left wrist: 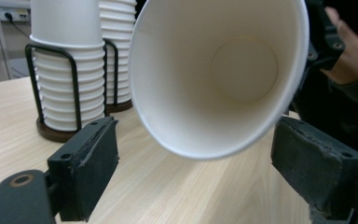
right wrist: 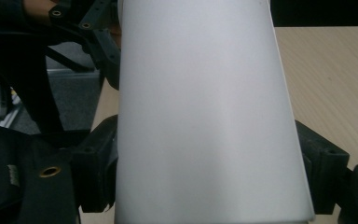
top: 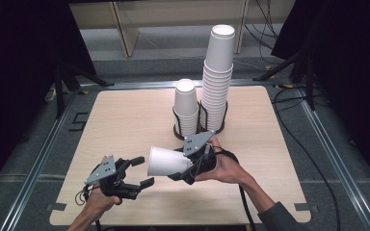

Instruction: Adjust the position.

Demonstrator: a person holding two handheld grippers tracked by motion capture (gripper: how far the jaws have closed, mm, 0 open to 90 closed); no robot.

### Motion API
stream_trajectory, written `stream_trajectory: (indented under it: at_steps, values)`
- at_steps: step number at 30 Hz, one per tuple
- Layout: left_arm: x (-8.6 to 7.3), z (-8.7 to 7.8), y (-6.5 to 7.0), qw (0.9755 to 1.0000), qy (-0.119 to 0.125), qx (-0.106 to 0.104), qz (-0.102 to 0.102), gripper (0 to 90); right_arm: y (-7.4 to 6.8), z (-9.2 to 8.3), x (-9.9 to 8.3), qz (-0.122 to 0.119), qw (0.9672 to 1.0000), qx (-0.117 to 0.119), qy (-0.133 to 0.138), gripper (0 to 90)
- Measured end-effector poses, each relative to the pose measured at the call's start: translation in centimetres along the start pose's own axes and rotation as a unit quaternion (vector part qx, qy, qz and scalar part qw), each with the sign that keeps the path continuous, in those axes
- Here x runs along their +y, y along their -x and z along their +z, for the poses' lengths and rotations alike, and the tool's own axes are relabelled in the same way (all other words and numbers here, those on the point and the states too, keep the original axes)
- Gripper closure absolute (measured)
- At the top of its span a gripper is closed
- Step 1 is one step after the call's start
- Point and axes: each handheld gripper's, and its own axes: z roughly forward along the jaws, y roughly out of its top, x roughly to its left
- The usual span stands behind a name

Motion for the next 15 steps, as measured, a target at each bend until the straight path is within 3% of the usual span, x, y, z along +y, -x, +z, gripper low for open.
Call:
stream_trajectory:
  at_steps: [2, 3, 6, 15]
  values:
    - [0.0, 0.0, 0.0, 1.0000, 0.003, -0.003, 0.001, 14.6, 0.0, 0.2, -0.1, -0.001, 1.0000, 0.007, 0.003, 24.1]
    - [0.0, 0.0, 0.1, 1.0000, 0.005, -0.005, 0.000, 13.8, -0.3, 0.2, -0.1, 0.019, 0.9997, 0.012, 0.003, 24.1]
    - [0.0, 0.1, 0.2, 0.9999, 0.007, -0.007, 0.002, 12.5, -0.1, 0.6, -0.2, 0.002, 0.9997, 0.020, 0.013, 24.1]
    - [0.1, 0.3, 0.3, 0.9999, 0.007, -0.009, 0.006, 3.5, -0.1, 1.5, -0.4, 0.004, 0.9990, 0.039, 0.020, 24.1]
